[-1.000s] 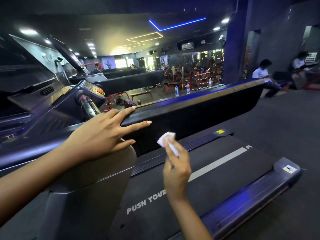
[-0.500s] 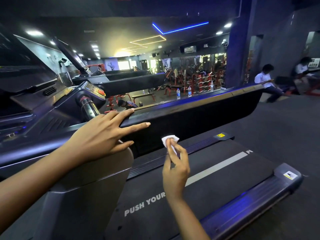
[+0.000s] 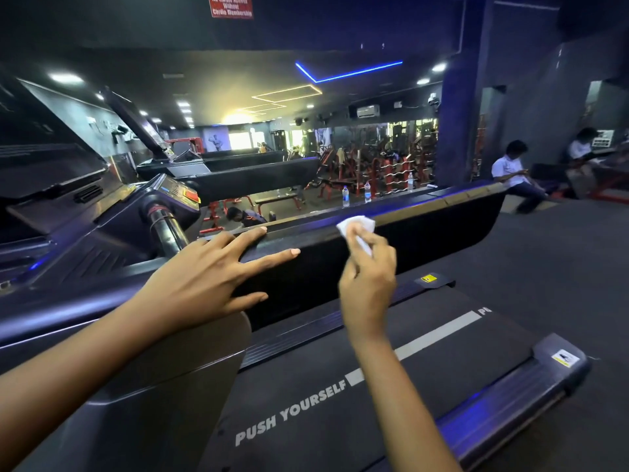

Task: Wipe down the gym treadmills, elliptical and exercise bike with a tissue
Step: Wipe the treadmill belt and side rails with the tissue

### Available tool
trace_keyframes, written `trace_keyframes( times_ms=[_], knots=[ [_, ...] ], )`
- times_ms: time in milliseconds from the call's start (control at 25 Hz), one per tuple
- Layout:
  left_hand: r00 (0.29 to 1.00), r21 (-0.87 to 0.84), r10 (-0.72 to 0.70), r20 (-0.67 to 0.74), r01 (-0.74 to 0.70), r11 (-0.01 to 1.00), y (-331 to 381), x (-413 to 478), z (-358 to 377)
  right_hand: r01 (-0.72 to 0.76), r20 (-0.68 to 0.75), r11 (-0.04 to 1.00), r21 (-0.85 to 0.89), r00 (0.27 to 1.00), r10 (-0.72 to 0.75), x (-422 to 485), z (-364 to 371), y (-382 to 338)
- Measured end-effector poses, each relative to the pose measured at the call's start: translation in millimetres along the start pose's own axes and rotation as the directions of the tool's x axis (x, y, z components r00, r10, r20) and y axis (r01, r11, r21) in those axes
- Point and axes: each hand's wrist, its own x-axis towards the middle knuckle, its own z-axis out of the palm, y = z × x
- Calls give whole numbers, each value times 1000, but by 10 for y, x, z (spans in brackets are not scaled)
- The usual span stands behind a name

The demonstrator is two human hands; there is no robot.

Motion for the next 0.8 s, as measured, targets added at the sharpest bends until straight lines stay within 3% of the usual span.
trace_keyframes(
  times_ms=[120,200,360,440,520,800],
  knots=[
    [1000,-16,-2,-18,1,1000,9,3,2,190,166,981,41,967,-195,-169,-73,-159],
    [999,-21,-1,-37,0,1000,19,8,-1,214,195,972,99,954,-230,-92,-200,-37],
    [997,-8,8,-77,-8,1000,144,231,13,-88,-98,996,26,991,90,530,-450,615],
    [995,11,18,-95,-17,1000,236,475,66,-248,-135,968,22,959,249,796,-518,922],
    [995,18,18,-98,-17,1000,303,708,124,-306,-114,951,32,945,308,863,-463,1060],
    [996,22,26,-81,-24,999,365,864,222,10,-79,997,-74,997,-16,301,-143,509]
  ],
)
